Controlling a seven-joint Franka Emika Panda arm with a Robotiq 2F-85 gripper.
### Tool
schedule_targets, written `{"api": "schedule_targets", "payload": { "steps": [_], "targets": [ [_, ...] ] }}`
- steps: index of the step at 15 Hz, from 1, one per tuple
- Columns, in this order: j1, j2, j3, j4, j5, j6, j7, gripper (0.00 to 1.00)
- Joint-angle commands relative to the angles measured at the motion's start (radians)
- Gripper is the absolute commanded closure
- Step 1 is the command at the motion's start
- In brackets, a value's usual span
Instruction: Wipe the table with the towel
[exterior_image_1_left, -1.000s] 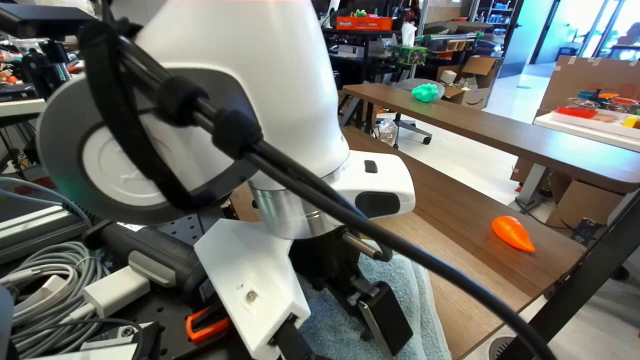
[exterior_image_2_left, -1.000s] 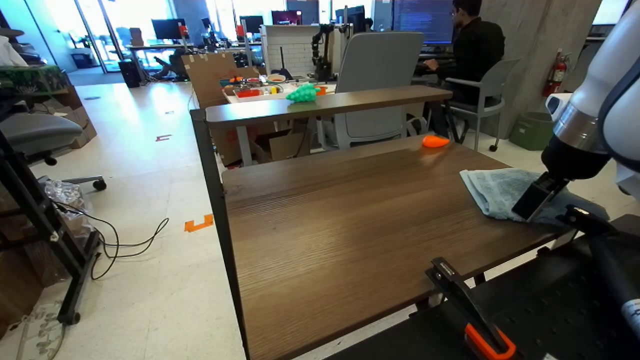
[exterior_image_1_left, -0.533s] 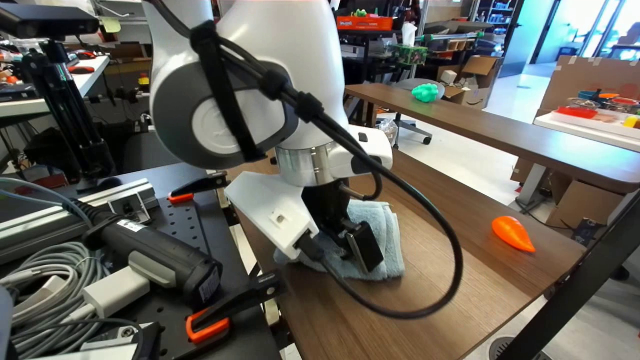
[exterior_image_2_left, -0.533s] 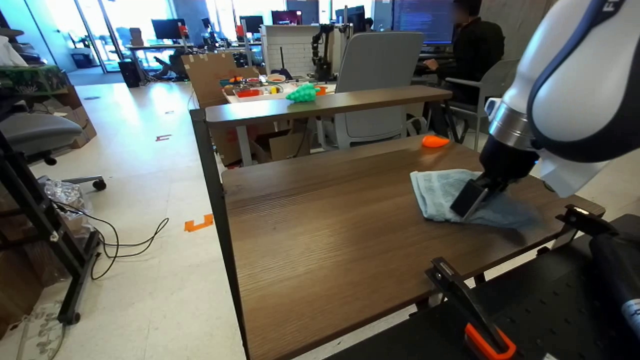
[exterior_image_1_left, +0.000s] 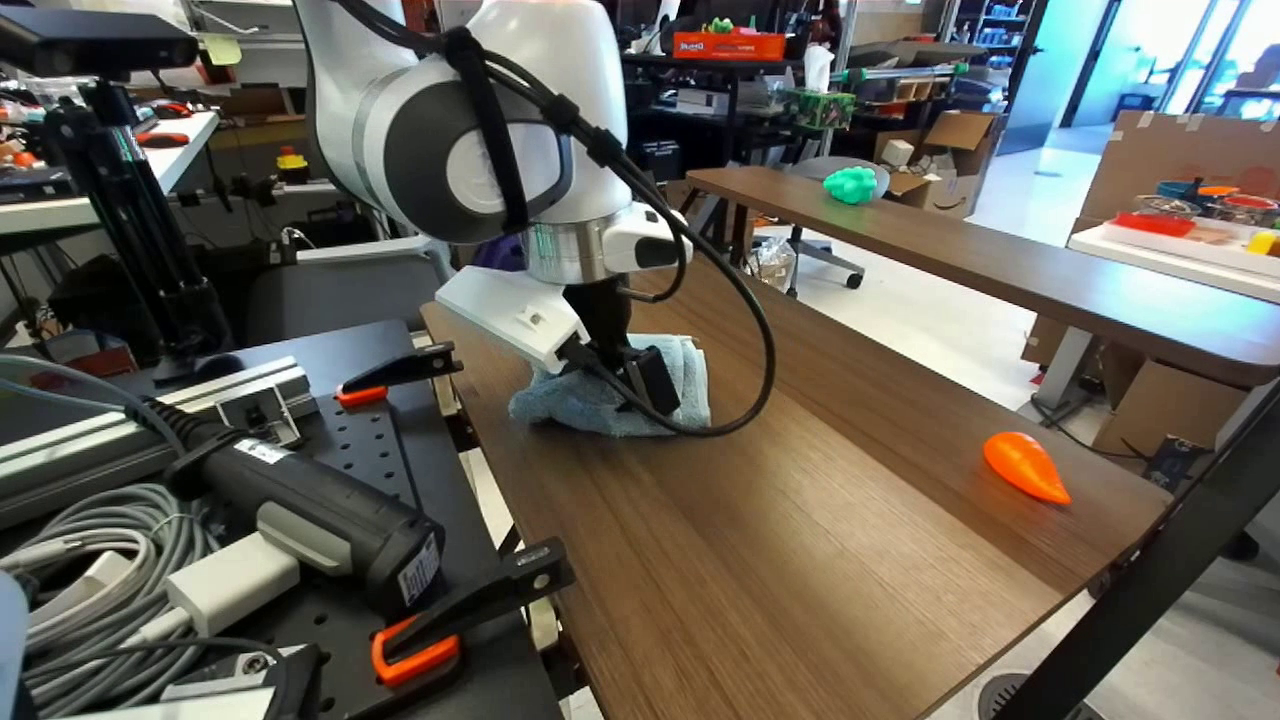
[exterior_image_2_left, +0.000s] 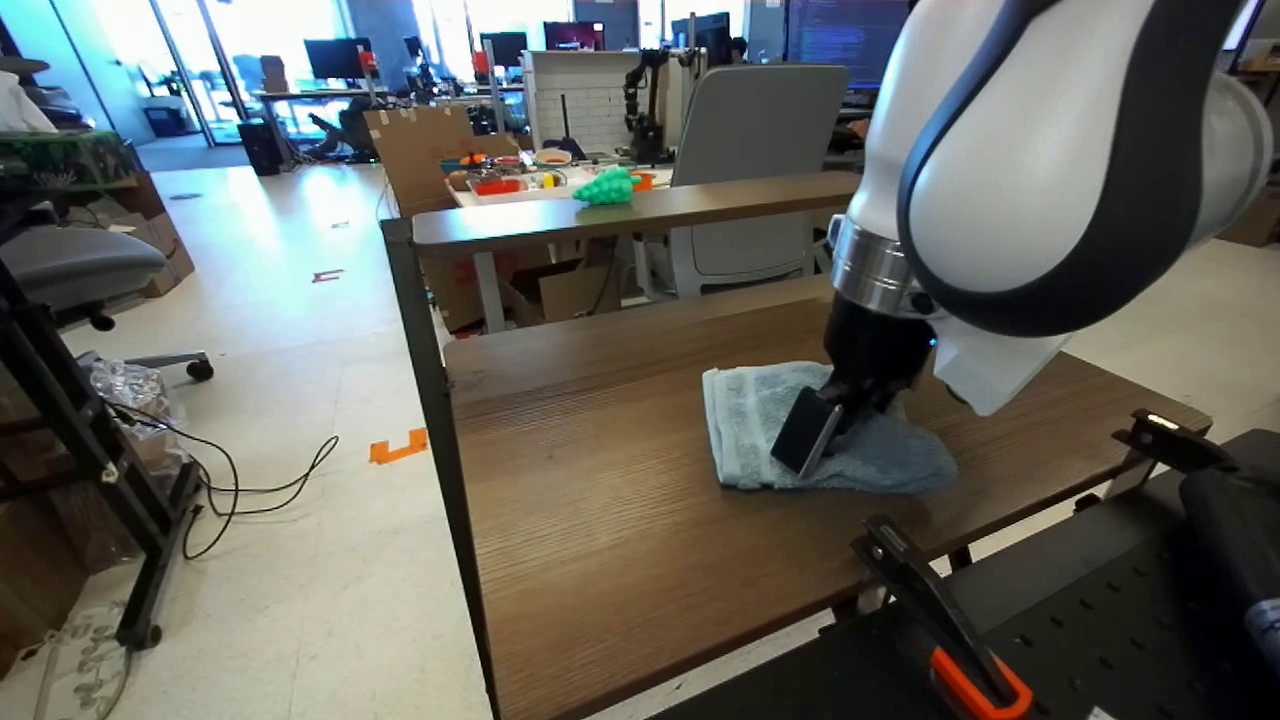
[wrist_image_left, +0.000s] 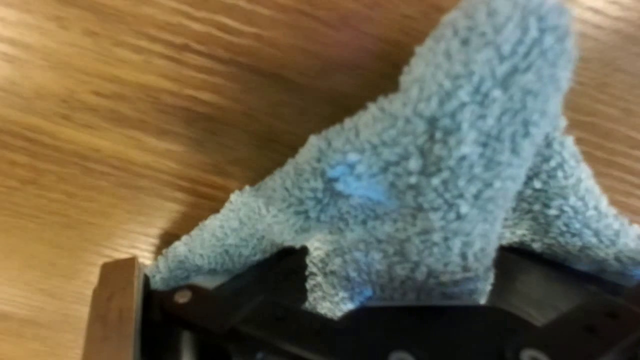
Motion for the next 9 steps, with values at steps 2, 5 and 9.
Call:
{"api": "schedule_targets", "payload": {
  "steps": [2, 5, 9],
  "targets": [
    [0.237, 0.082, -0.08, -0.02, 0.017, 0.007, 0.073, 0.0],
    [0.343, 0.082, -0.11, -0.062, 0.008, 0.061, 0.086, 0.0],
    [0.399, -0.013, -0.164, -0.082, 0.025, 0.093, 0.048, 0.0]
  ]
}}
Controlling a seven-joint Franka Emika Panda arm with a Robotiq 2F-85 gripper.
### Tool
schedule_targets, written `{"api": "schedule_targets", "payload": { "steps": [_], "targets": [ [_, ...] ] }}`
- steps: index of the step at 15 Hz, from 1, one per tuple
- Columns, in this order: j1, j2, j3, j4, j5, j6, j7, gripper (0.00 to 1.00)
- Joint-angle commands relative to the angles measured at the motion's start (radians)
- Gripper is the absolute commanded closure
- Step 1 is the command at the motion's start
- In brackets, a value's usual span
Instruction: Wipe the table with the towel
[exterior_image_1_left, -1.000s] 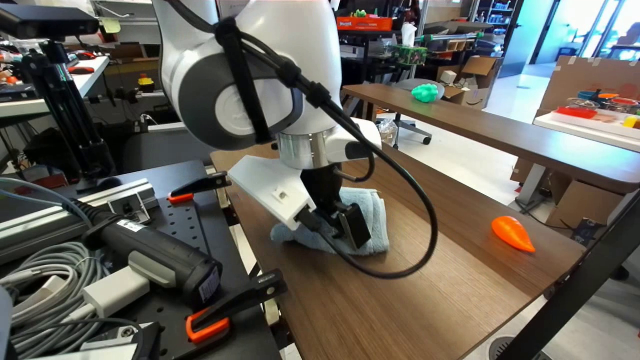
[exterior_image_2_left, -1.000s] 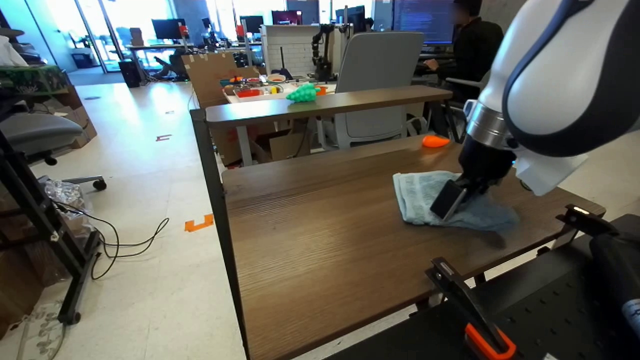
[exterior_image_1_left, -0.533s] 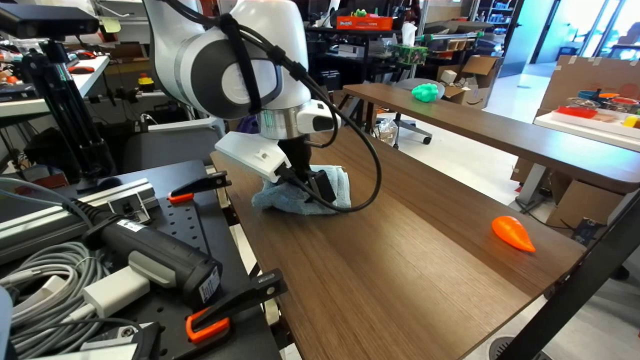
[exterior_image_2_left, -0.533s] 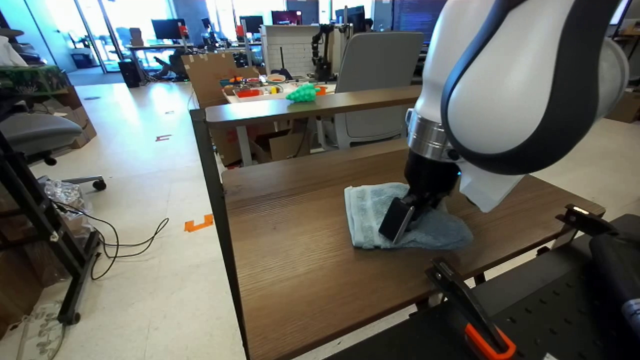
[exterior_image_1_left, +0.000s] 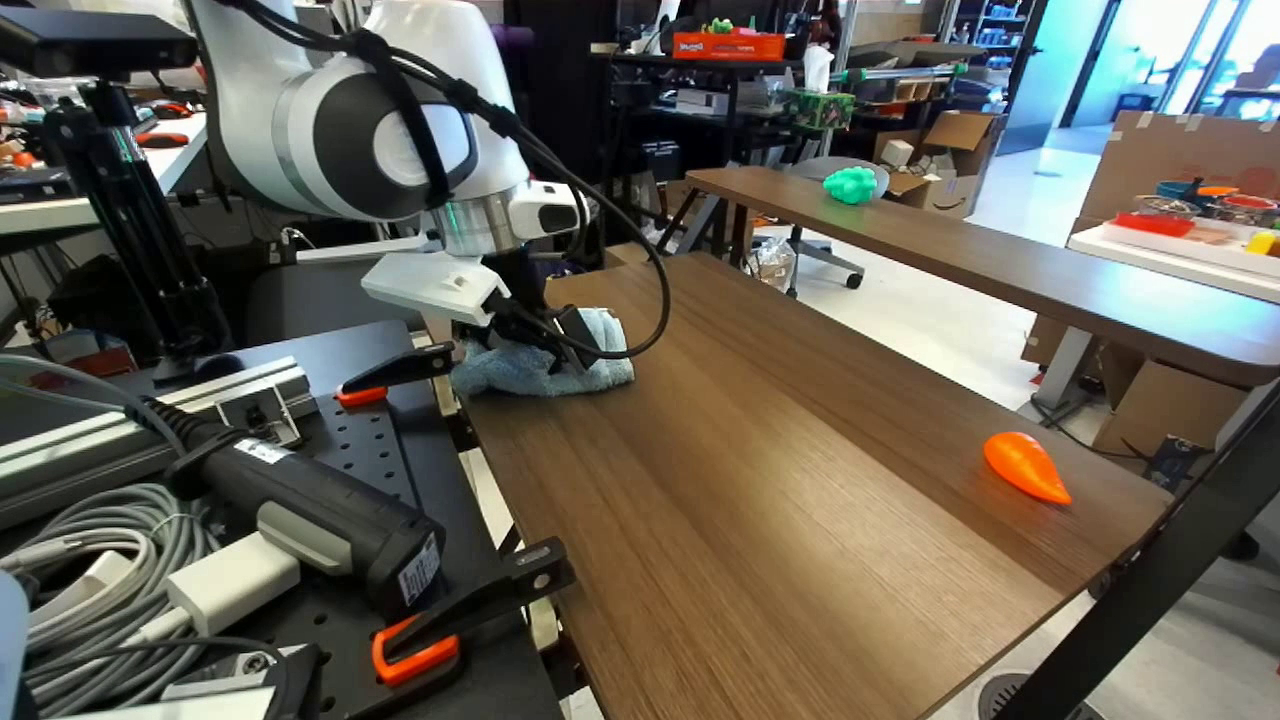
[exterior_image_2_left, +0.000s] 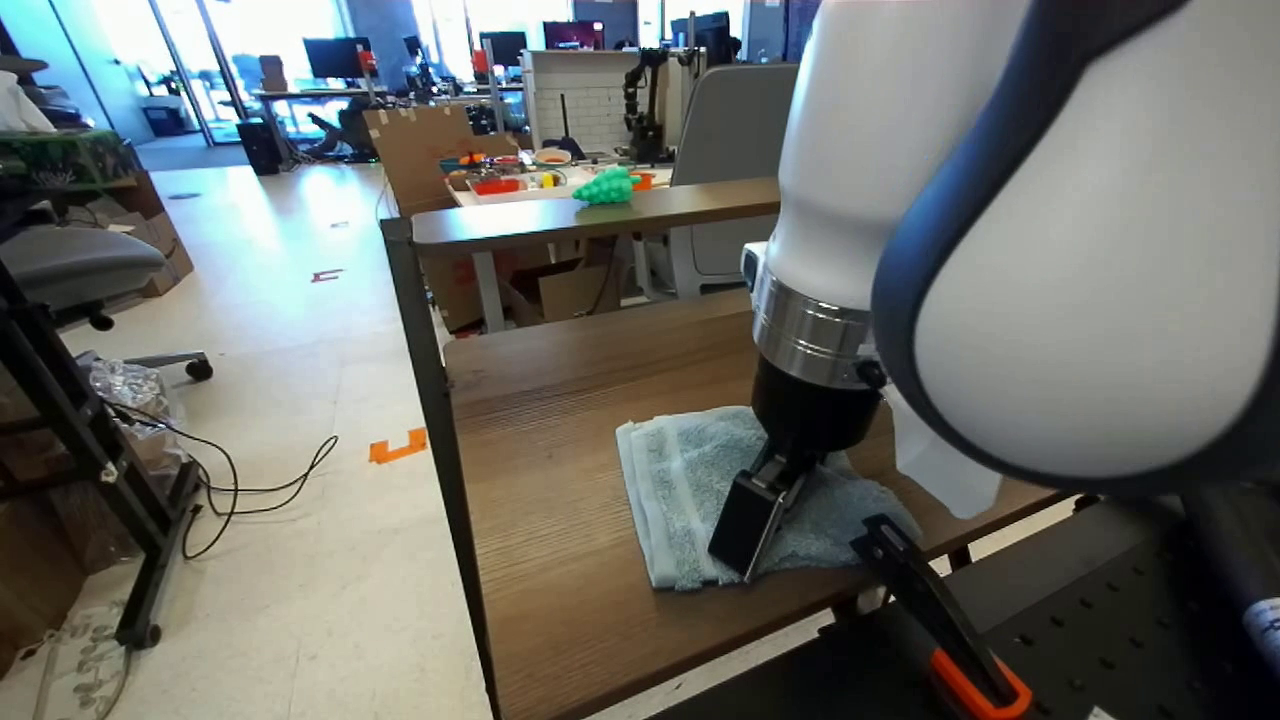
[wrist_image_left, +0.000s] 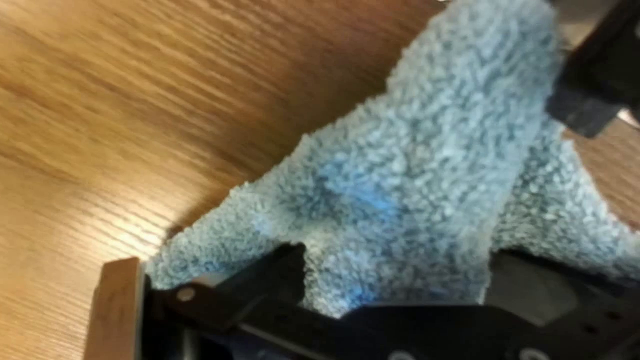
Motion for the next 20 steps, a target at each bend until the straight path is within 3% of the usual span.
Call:
{"api": "schedule_targets", "payload": {
  "steps": [1, 5, 7, 12, 14, 20],
  "targets": [
    [0.043, 0.002, -0.023, -0.012, 0.033, 0.023, -0.027, 0.0],
    [0.092, 0.005, -0.054, -0.023, 0.047, 0.04, -0.03, 0.0],
    [0.014, 0.001, -0.009, 0.0, 0.048, 0.002, -0.032, 0.0],
    [-0.173, 0.027, 0.19, 0.047, 0.032, -0.079, -0.039, 0.0],
    [-0.203, 0.037, 0.238, 0.053, 0.028, -0.099, -0.053, 0.0],
    [-0.16, 0.057, 0.265, 0.058, 0.013, -0.109, -0.072, 0.0]
  ]
}}
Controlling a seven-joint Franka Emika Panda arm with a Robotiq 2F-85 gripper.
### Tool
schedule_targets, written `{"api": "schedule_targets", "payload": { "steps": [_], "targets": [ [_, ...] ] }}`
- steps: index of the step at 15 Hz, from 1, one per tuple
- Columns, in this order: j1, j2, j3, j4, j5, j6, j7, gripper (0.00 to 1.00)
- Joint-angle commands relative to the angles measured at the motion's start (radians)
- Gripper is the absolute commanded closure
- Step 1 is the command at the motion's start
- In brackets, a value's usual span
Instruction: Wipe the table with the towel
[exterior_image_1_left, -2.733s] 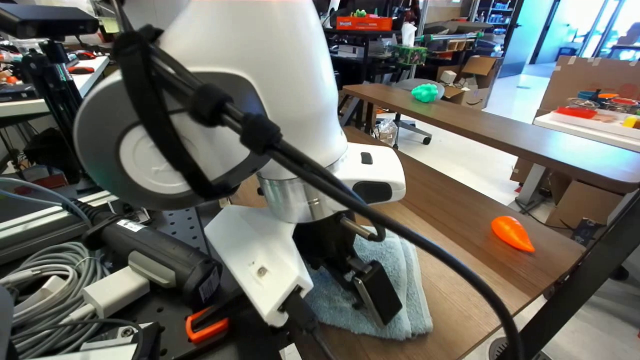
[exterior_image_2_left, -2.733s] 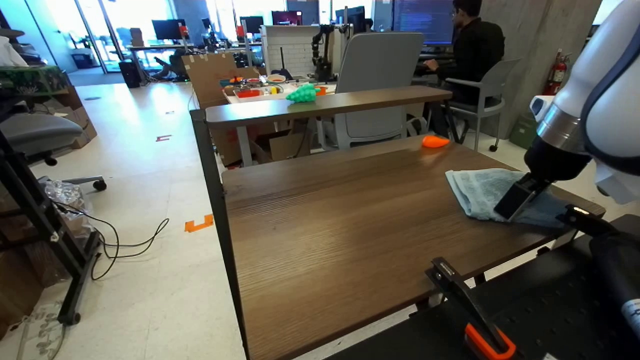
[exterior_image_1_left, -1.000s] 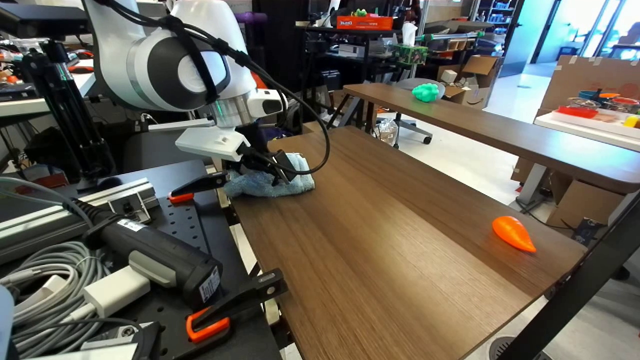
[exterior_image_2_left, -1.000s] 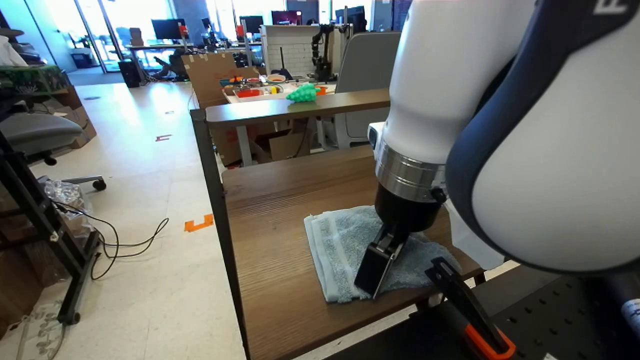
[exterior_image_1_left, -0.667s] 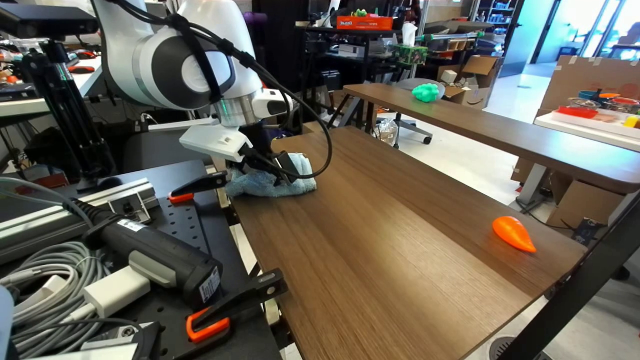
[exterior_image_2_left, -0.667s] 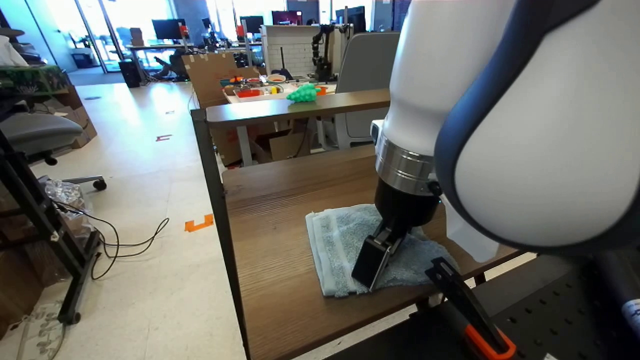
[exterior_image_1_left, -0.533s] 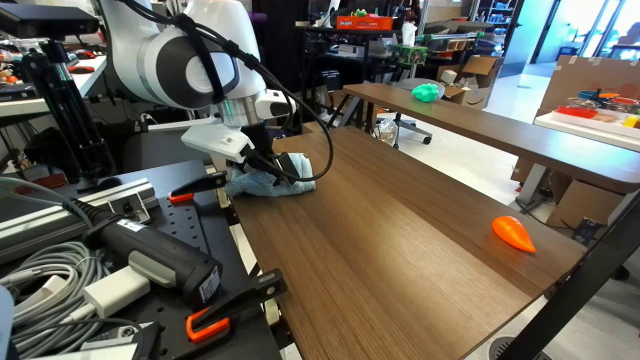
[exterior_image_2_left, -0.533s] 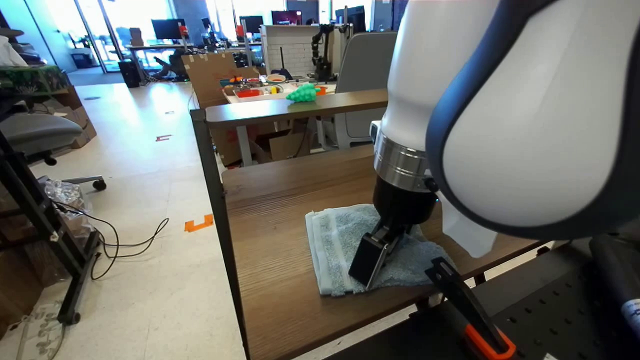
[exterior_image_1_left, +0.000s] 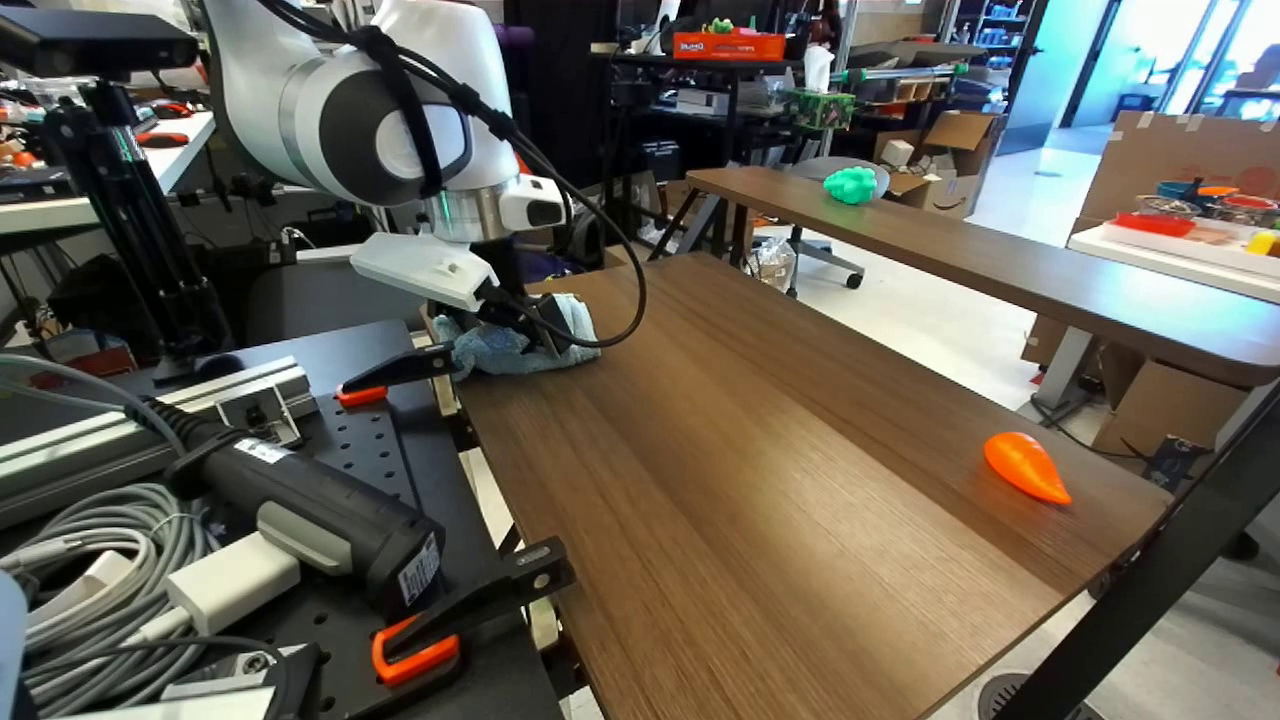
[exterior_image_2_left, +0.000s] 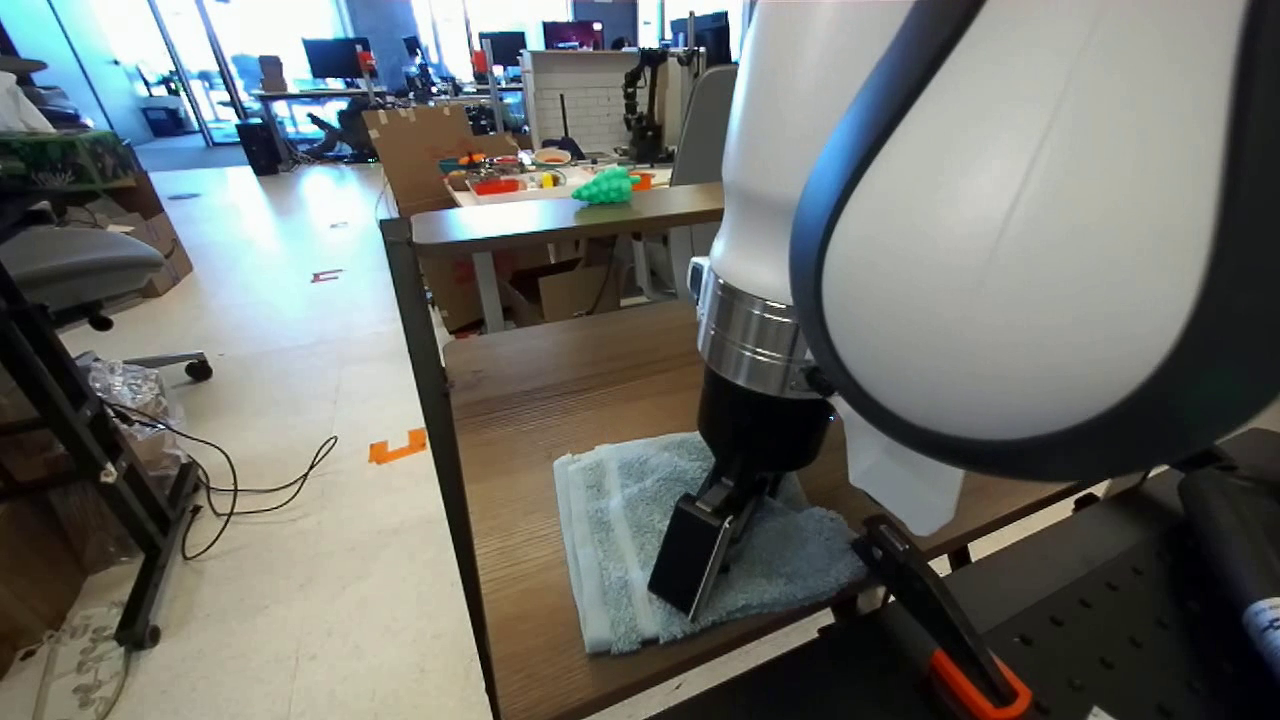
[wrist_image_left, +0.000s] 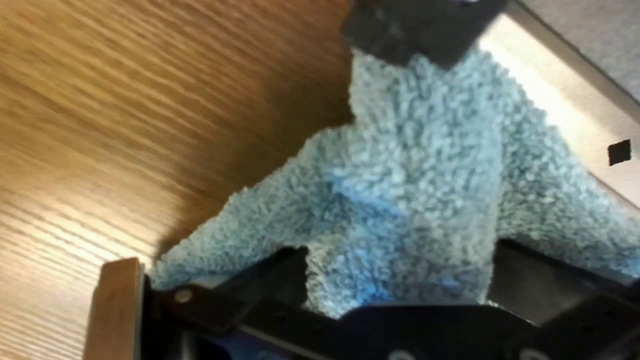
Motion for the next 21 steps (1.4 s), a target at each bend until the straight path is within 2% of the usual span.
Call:
{"api": "schedule_targets", "payload": {
  "steps": [1, 3, 5, 9, 14, 21],
  "targets": [
    [0.039, 0.071, 0.019, 0.028, -0.012, -0.014, 0.004, 0.0],
    [0.053, 0.082, 0.017, 0.057, 0.0, -0.018, 0.022, 0.0],
    [0.035, 0.099, 0.03, 0.104, 0.019, -0.004, 0.043, 0.0],
    [-0.064, 0.138, 0.112, 0.226, 0.082, -0.009, 0.092, 0.0],
    [-0.151, 0.212, 0.161, 0.396, 0.152, -0.028, 0.145, 0.0],
    [-0.148, 0.306, 0.126, 0.571, 0.236, -0.015, 0.25, 0.0]
  ]
}}
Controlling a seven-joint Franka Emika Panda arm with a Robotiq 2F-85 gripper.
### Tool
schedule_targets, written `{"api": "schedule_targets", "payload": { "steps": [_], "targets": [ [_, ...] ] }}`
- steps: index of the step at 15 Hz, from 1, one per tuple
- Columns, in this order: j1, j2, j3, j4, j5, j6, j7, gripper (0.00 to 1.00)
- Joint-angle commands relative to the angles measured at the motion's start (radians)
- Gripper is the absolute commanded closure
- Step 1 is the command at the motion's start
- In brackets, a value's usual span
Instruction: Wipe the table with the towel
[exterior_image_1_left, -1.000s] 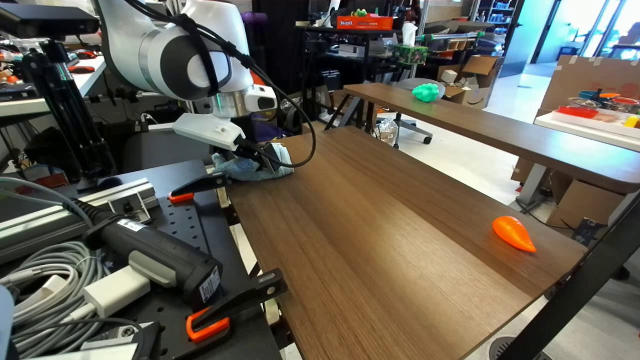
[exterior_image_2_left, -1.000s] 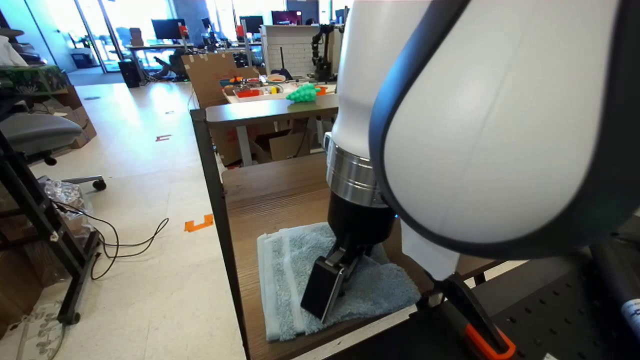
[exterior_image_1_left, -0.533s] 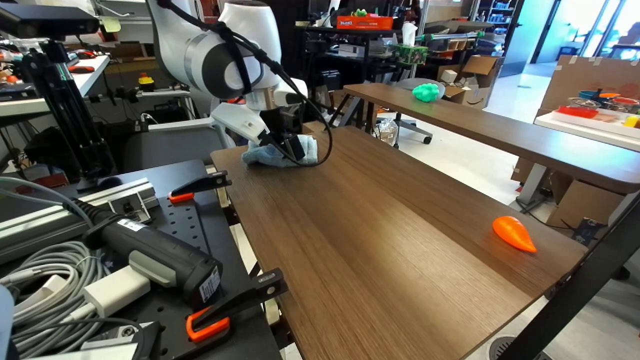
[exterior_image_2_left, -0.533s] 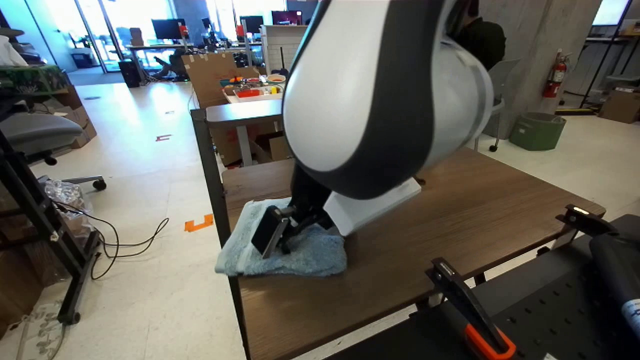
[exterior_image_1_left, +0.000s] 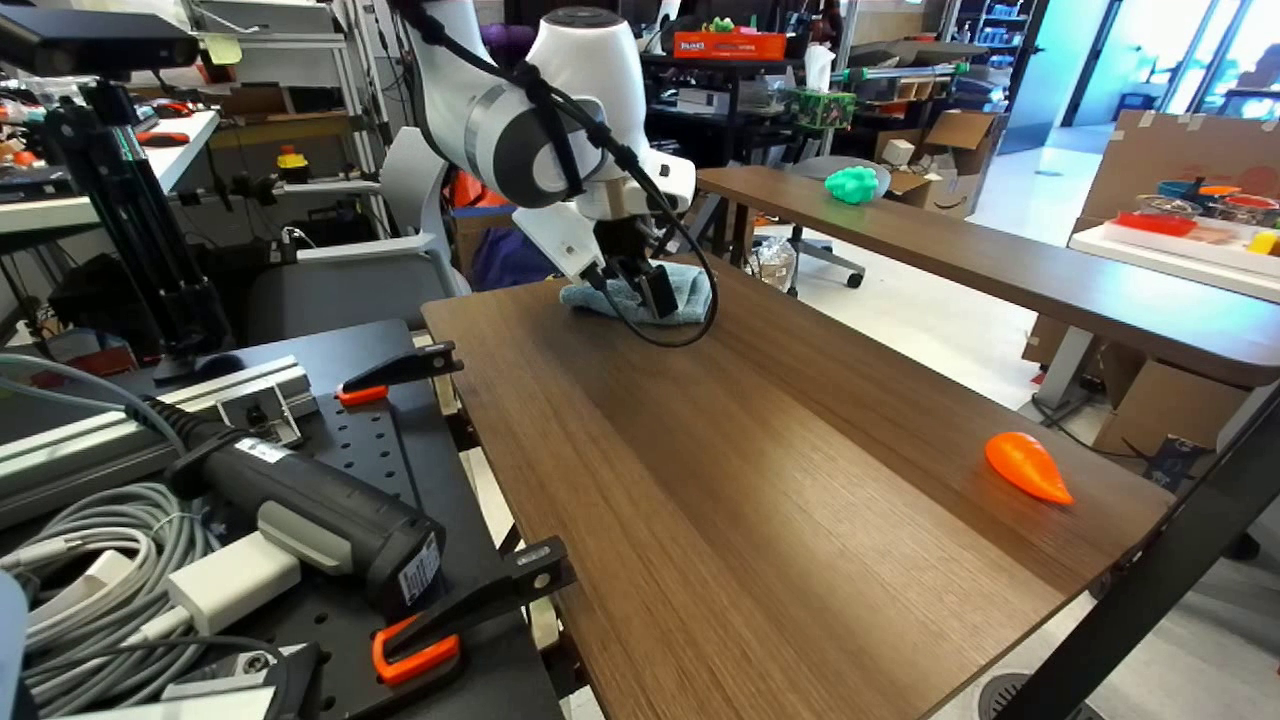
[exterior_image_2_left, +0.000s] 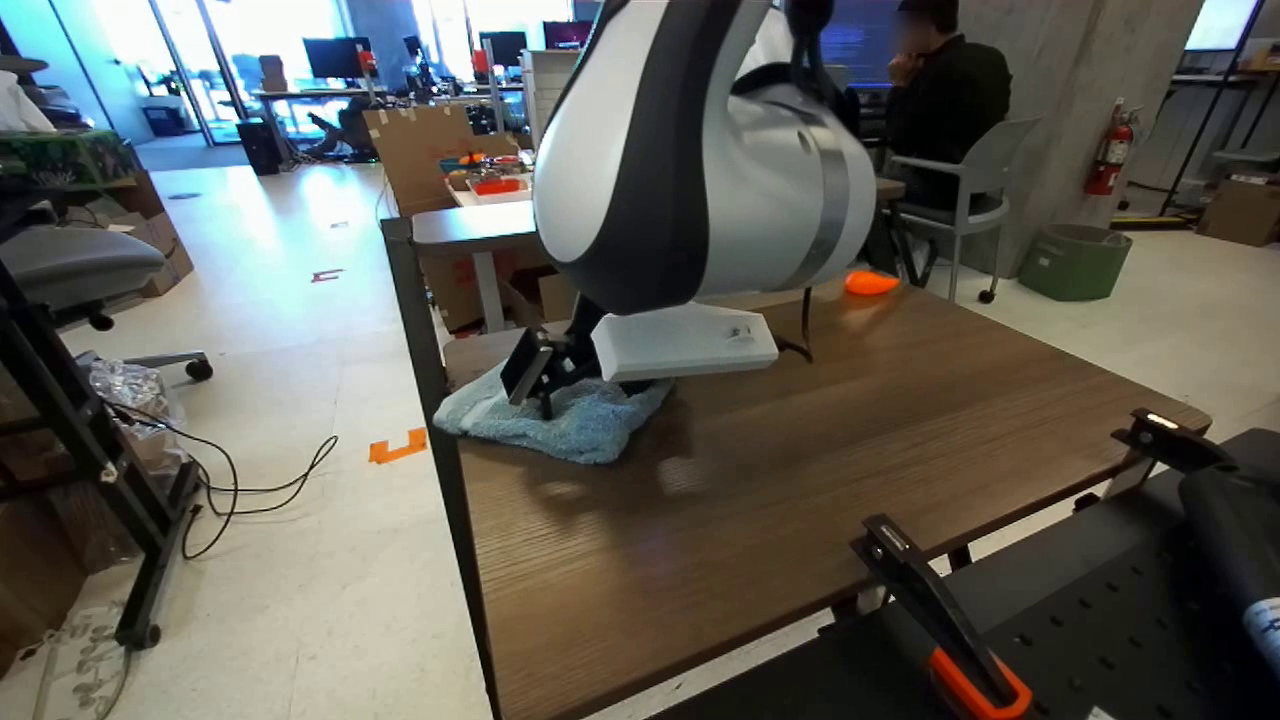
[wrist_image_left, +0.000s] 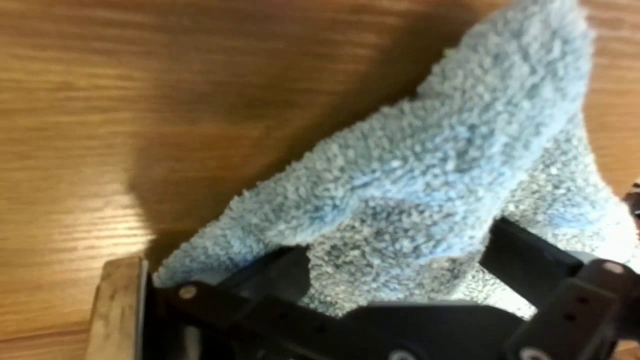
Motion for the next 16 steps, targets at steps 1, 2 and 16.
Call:
{"api": "schedule_targets", "payload": {
  "steps": [1, 2, 16],
  "targets": [
    [0.012, 0.073, -0.01, 0.113, 0.067, -0.013, 0.06, 0.0],
    [0.018, 0.082, -0.017, 0.13, 0.081, -0.005, 0.076, 0.0],
    [0.129, -0.103, -0.317, -0.124, 0.115, -0.012, 0.156, 0.0]
  ]
}}
